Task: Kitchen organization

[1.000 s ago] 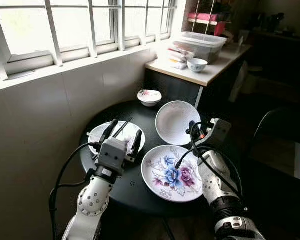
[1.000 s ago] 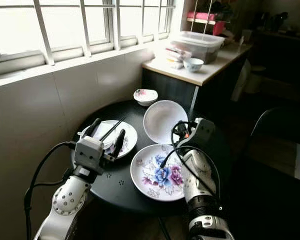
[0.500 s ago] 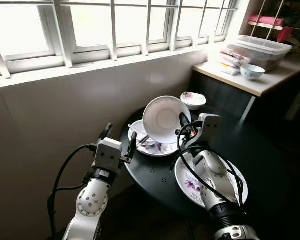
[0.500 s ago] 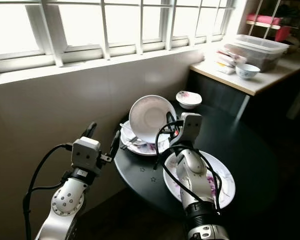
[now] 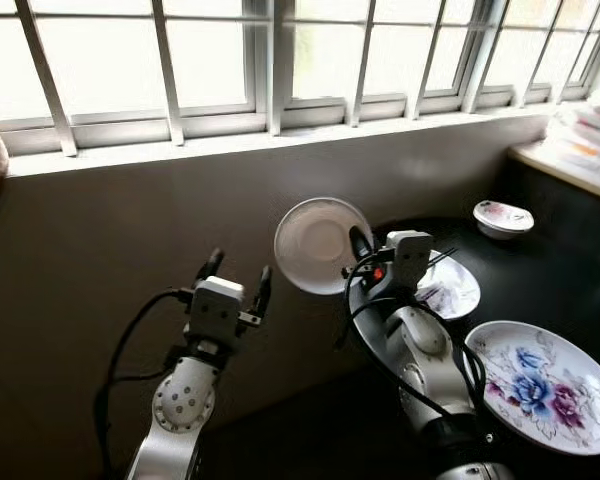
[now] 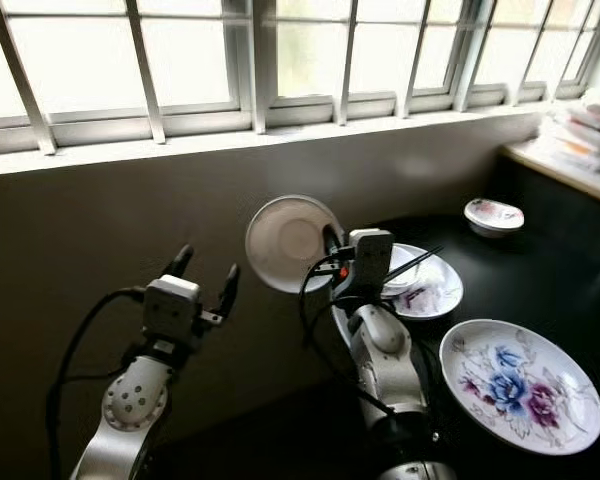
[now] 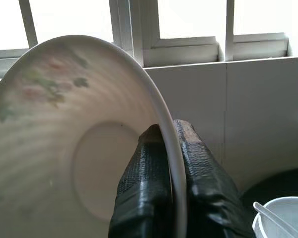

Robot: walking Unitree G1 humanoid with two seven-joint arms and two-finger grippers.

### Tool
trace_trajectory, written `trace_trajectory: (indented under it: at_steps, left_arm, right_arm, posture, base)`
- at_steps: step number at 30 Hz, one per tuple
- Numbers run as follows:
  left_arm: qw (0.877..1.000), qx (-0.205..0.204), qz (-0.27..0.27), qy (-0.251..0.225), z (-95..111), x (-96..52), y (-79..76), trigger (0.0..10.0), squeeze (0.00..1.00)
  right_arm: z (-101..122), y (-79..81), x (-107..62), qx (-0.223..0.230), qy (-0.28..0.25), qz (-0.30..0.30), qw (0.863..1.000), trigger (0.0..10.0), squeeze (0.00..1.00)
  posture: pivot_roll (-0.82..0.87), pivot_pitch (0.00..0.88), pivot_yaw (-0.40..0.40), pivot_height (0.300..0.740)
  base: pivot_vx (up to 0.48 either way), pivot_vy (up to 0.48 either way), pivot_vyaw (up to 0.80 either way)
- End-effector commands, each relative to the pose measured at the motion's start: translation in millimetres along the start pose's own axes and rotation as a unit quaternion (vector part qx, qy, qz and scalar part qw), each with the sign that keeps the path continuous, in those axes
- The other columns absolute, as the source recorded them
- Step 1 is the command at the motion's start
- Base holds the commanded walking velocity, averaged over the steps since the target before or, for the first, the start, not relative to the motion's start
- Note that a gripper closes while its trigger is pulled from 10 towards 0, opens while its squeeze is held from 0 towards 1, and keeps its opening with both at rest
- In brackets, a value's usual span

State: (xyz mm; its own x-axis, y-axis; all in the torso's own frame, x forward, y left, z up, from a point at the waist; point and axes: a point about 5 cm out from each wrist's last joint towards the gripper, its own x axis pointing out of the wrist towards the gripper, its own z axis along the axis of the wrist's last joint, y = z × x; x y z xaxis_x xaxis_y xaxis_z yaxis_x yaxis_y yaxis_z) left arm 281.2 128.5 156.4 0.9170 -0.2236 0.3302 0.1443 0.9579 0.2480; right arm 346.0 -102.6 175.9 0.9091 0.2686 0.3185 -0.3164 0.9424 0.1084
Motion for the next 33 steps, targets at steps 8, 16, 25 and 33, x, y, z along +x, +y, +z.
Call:
trace_trajectory:
  at_steps: [8,16,25,33]
  left_arm:
    - [1.000,-0.001,0.011,-0.004,2.9,0.7,4.7,10.0,0.00]
    - [1.000,0.002,0.011,-0.009,4.0,0.9,5.3,10.0,0.00]
    - [1.000,-0.001,0.009,-0.012,5.1,2.4,4.9,10.0,0.00]
    - [1.000,0.005,0.011,-0.023,7.9,3.0,5.6,10.0,0.00]
  right_arm:
    - [10.0,5.4,4.6,-0.018,-0.024,0.014,0.999,0.0,0.00]
    - [8.3,7.1,4.6,-0.021,-0.023,0.016,0.999,0.0,0.00]
    - [9.7,7.4,5.2,-0.024,-0.027,0.016,0.999,0.0,0.00]
    - [15.4,7.1,7.7,-0.029,-0.038,0.014,0.999,0.0,0.00]
  posture:
    - [0.07,0.000,-0.069,0.740]
    - [0.08,0.000,-0.070,0.740]
    - [0.08,0.000,-0.067,0.740]
    - [0.08,0.000,-0.065,0.740]
  base:
    - [0.000,0.000,0.80]
    - [0.000,0.382,0.80]
    - [0.000,0.314,0.80]
    - [0.000,0.224,0.80]
